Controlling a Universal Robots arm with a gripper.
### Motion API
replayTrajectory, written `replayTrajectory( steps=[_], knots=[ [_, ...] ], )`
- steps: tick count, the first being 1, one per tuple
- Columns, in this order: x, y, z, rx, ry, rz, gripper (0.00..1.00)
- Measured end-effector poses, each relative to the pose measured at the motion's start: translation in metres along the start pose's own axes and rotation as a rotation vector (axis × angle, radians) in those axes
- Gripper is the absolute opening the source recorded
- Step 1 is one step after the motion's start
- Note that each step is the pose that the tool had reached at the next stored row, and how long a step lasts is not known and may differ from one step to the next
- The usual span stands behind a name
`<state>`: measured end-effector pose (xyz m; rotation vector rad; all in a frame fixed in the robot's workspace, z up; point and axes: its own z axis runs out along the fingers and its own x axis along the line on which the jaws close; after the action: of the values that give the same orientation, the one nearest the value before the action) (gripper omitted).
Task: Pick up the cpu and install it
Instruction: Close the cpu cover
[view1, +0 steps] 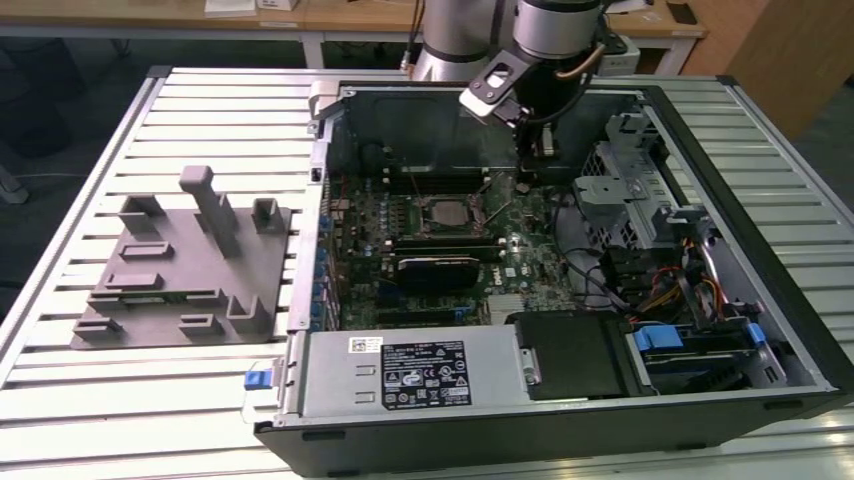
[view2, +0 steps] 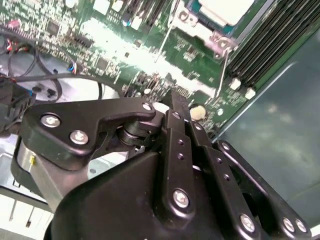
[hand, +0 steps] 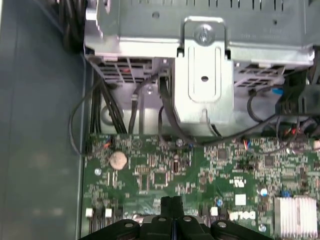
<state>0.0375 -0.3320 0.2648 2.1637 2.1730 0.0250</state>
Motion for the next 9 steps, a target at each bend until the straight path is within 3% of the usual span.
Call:
replayTrajectory(
  steps=[4, 9],
  knots=[
    [0.0, 0.0073, 0.0014, 0.0007, 0.0, 0.0, 0.11],
    [0.0003, 0.0084, 0.0081, 0.0018, 0.0, 0.0, 0.11]
  ],
)
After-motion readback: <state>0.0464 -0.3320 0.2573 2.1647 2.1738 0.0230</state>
